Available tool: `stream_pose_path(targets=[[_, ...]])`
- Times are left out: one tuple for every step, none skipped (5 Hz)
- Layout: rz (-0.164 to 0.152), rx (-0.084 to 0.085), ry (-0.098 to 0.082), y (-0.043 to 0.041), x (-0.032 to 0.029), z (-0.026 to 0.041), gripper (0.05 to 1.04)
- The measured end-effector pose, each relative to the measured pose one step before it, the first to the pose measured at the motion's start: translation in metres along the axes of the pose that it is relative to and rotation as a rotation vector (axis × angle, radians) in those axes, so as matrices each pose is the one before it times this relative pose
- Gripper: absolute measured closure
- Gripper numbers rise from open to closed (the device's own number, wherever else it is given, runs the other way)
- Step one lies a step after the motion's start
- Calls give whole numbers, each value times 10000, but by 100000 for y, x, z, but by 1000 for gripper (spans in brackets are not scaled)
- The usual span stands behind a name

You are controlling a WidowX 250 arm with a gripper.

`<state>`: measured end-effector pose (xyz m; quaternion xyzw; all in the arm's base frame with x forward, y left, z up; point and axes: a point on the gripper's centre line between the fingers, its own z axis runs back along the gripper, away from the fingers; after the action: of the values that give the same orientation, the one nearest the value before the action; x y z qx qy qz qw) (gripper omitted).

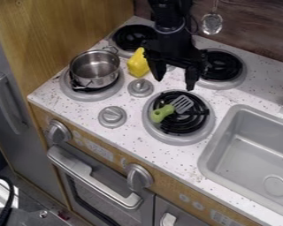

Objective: Move the yelow thing to the upper right burner

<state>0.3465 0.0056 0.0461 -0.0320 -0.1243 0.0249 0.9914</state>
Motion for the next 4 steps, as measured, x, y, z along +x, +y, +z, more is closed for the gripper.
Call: stream_pose_path(targets=[[25, 4, 367, 78, -744, -1014, 89], [100, 77, -54, 1420, 2755, -1209, 89], [210, -345, -556, 2680, 2973, -369, 89], [-520, 550, -509, 3612, 3596, -1314, 89]])
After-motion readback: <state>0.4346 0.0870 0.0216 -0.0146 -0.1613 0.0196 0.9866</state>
